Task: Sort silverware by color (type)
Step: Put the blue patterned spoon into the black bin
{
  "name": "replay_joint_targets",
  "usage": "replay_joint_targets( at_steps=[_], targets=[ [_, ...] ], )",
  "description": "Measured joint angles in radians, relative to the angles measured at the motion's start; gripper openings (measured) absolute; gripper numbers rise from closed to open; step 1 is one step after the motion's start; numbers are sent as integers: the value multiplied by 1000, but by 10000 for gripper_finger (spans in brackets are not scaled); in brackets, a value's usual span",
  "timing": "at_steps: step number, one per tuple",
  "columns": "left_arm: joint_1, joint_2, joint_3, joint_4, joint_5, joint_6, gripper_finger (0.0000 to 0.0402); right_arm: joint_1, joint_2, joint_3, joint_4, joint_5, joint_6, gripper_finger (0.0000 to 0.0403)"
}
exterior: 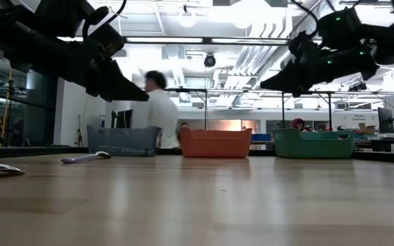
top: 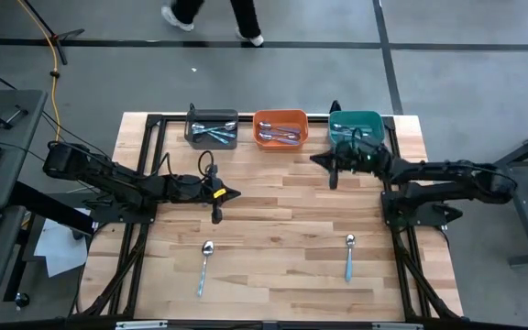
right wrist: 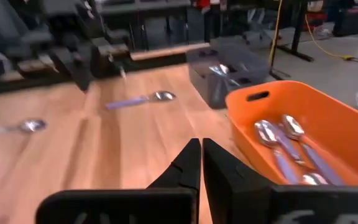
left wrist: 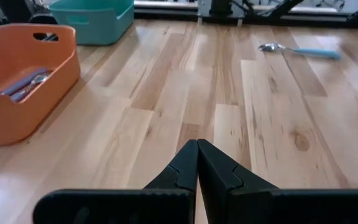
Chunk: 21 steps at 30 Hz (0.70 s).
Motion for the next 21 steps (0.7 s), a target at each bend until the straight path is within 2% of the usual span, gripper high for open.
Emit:
replay_joint_targets(
  at_steps=[5, 9, 14, 21],
  targets=[
    [-46, 0, 34, -135, 4, -34, 3, 167, 0, -46, 64, 81, 42, 0],
    [-135, 0, 136, -400, -22, -128, 3, 295, 0, -57, 60, 194, 18, 0],
    [-281, 0, 302, -769, -74, -344, 3, 414, 0, -57, 61, 319, -17, 0],
    [-464, 0, 450, -1105, -105, -788, 9, 483, 0, -57, 58, 358, -22, 0]
  ],
)
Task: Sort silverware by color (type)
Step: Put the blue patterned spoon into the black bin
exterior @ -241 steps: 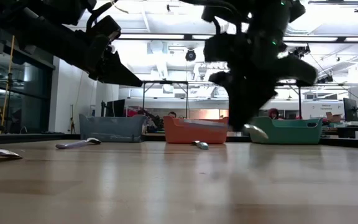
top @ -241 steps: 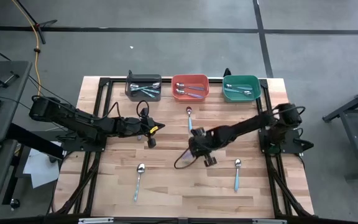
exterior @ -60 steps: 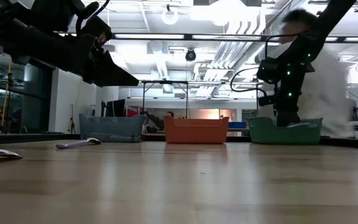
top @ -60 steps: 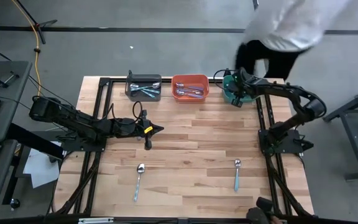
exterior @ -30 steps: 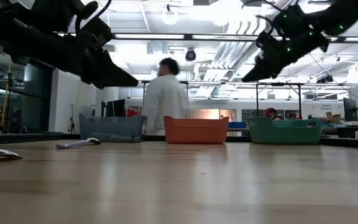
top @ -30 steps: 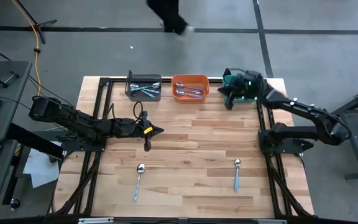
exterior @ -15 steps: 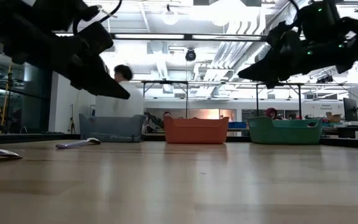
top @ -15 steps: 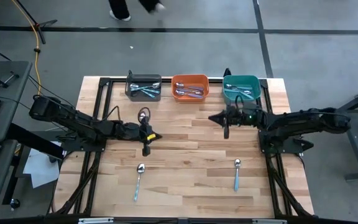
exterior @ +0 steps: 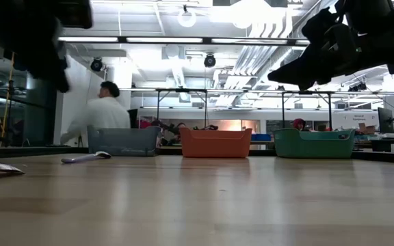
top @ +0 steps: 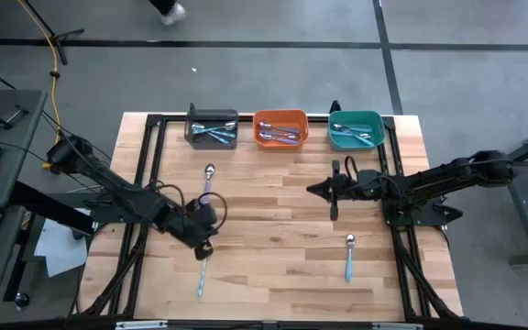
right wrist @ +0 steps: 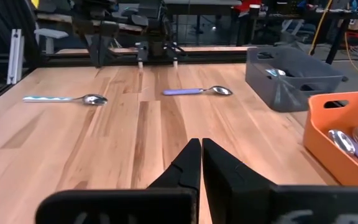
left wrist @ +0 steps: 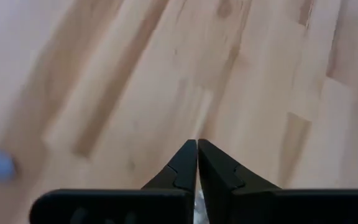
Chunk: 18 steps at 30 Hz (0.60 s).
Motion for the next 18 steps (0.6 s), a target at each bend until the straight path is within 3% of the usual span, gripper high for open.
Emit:
replay_joint_targets(
  at_steps=[8, 13, 18],
  targets=[
    [-128, 1, 23, -73, 38, -387, 60, 39, 0, 0, -25, 2, 0, 0],
    [-170, 57, 23, -64, 46, -490, 87, 62, 0, 0, -36, 2, 0, 0],
    [-178, 164, 24, -35, 127, -554, 106, 76, 0, 0, -38, 2, 0, 0]
  ],
)
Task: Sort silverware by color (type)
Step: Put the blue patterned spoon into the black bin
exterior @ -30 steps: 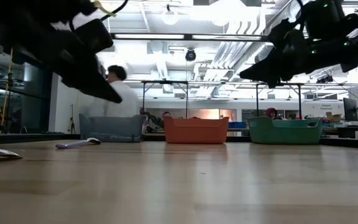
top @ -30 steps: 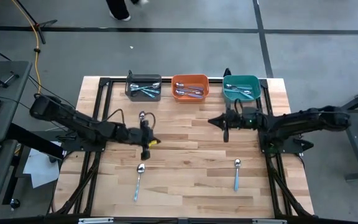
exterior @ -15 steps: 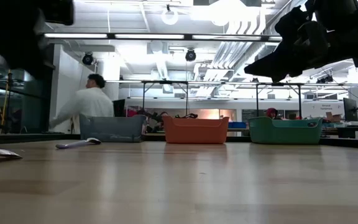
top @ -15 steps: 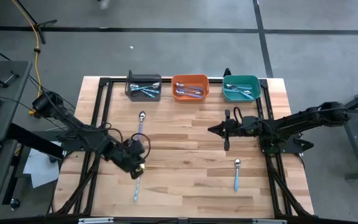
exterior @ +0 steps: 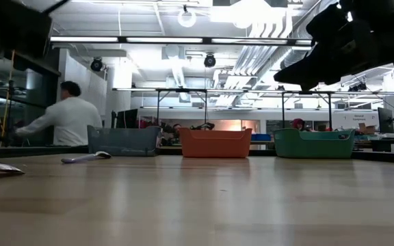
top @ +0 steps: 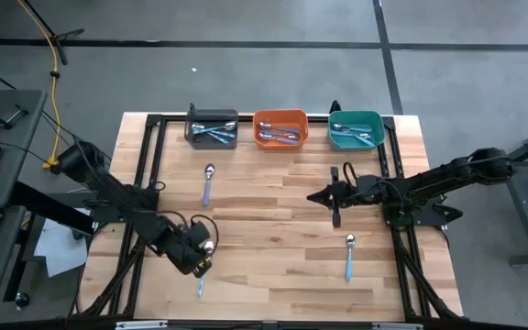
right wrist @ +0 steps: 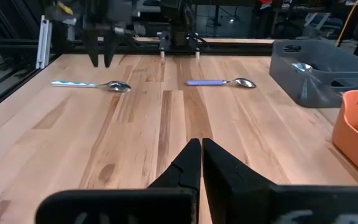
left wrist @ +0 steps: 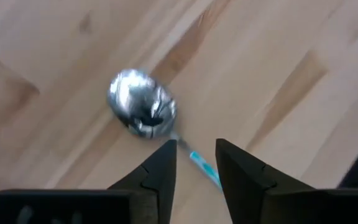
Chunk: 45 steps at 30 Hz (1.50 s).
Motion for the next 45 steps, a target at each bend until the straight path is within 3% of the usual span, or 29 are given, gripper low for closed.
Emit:
replay_joint_targets(
  at_steps=[7, 20, 27, 38, 45],
  targets=[
    [-26, 112, 6, 68, 102, -110, 126, 4, 0, 0, -5, 0, 3, 0],
    [-31, 209, 31, 67, -34, -200, 127, 4, 0, 0, -6, -2, 45, 0],
    [-29, 211, 29, 2, -105, -113, 106, 4, 0, 0, -20, -2, 49, 0],
    [-12, 209, 29, -58, -101, 92, 13, 4, 0, 0, -20, -2, 49, 0],
    [40, 167, 26, -82, -83, 199, 8, 4, 0, 0, -20, -1, 53, 0]
  ],
)
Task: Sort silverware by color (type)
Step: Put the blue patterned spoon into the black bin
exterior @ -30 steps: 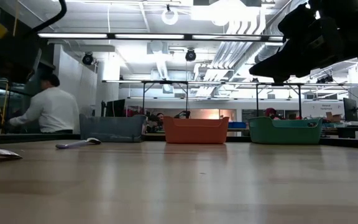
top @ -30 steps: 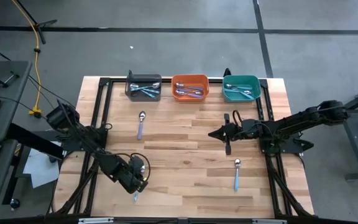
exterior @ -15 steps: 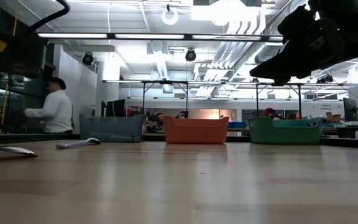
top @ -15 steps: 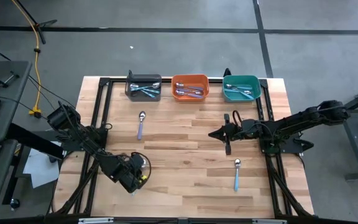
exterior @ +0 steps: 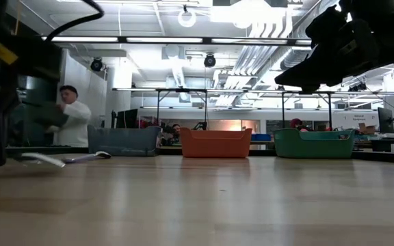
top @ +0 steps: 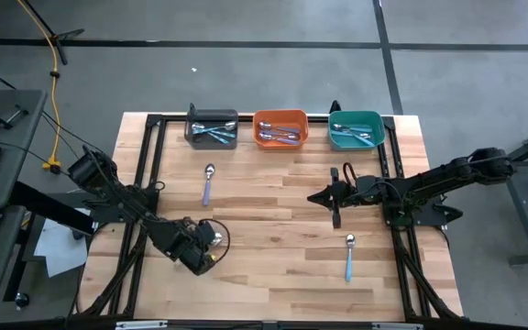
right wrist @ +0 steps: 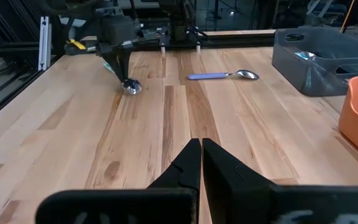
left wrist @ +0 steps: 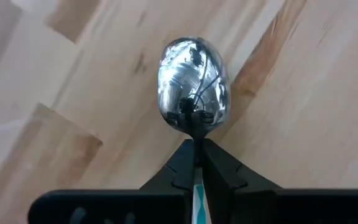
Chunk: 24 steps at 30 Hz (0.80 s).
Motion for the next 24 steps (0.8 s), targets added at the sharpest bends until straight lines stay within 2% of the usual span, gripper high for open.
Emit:
replay_joint_targets(
  at_steps=[7, 12, 17, 24],
  targets=[
    [110, -128, 0, -144, -54, 97, 5, 0, 0, 0, -3, 1, 0, 0],
    [295, -280, 0, -248, -97, 289, 5, 0, 0, 0, -3, 1, 0, 0],
    [590, -404, 8, -237, -108, 624, 4, 0, 0, 0, -3, 0, 0, 0],
    [976, -399, 92, -133, -76, 1192, 4, 0, 0, 0, -4, -1, 0, 0]
  ],
)
